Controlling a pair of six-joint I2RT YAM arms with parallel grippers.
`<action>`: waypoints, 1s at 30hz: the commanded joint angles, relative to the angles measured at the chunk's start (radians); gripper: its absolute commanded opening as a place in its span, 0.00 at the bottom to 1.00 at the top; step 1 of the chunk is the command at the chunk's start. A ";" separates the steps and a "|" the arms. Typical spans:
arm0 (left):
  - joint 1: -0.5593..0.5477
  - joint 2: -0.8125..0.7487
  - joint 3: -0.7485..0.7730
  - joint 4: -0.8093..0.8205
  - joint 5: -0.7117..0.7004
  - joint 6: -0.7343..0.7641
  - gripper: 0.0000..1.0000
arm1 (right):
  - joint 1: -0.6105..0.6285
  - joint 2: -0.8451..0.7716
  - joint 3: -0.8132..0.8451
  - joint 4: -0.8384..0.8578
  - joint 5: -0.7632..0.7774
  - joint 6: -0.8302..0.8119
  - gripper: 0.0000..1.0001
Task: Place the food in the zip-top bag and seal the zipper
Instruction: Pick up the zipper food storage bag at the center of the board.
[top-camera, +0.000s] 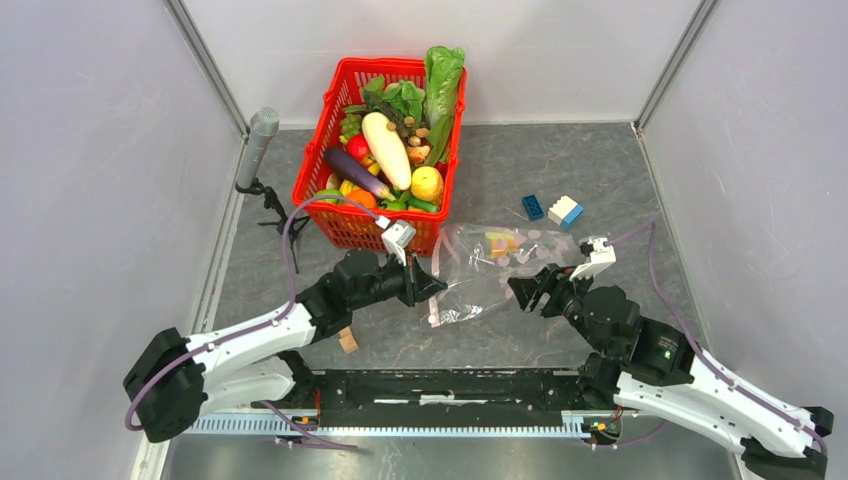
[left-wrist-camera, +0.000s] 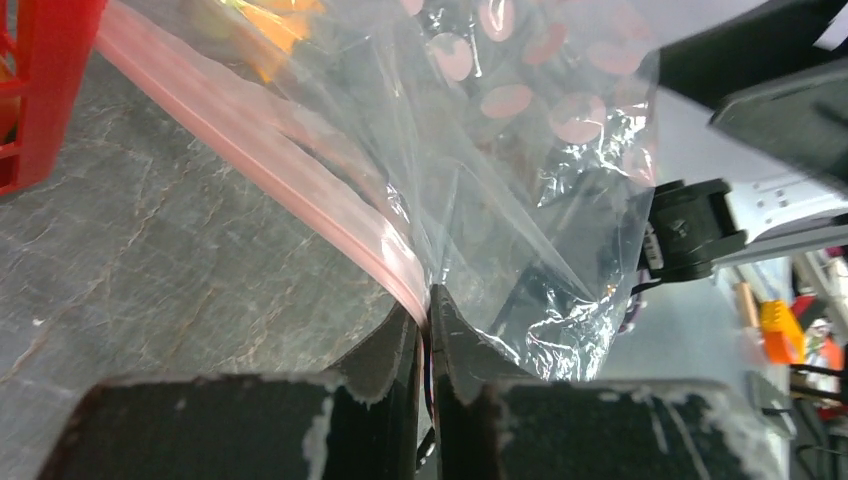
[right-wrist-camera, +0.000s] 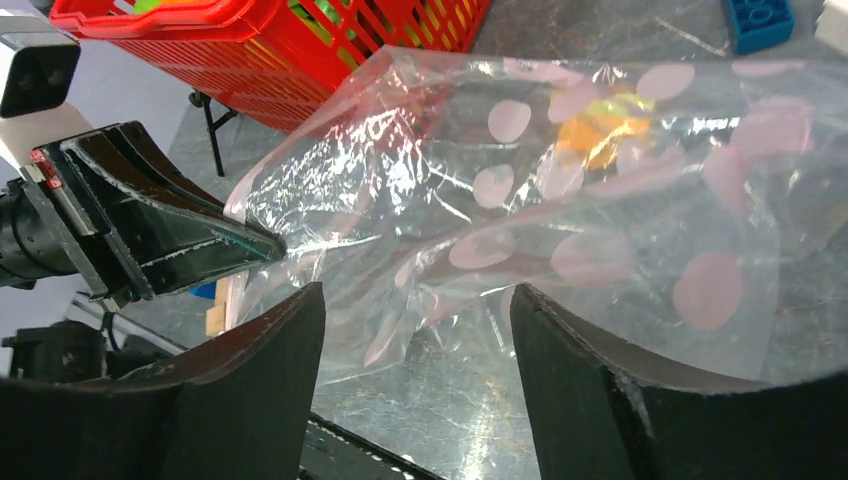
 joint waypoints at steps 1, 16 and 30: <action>-0.049 -0.043 0.027 -0.142 -0.067 0.165 0.14 | 0.000 0.059 0.104 -0.084 0.010 -0.113 0.75; -0.176 -0.105 0.121 -0.325 -0.223 0.338 0.16 | 0.000 0.075 0.125 -0.033 -0.030 -0.084 0.76; -0.475 -0.004 0.255 -0.436 -0.791 0.501 0.11 | 0.000 0.346 0.104 0.313 -0.138 0.030 0.72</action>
